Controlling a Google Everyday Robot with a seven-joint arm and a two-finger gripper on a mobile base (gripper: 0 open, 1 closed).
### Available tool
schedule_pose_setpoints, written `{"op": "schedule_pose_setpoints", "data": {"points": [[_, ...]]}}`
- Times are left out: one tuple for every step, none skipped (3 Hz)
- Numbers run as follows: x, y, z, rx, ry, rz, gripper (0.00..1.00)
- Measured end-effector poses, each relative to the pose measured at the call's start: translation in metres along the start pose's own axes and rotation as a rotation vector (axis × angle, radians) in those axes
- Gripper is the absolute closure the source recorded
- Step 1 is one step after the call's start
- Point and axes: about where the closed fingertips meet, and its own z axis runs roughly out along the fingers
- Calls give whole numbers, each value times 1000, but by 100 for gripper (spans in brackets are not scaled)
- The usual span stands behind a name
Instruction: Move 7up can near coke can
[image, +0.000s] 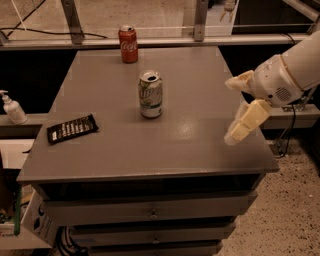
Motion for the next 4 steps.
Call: {"op": "schedule_pose_setpoints", "data": {"points": [[-5,-11,24,-40,-83,5,0],[-5,-9,20,-37,-84,0,0],[-17,-17,29,-40,-181,-25,0],[-39,-30,53,-69,-282,-74,0]]}}
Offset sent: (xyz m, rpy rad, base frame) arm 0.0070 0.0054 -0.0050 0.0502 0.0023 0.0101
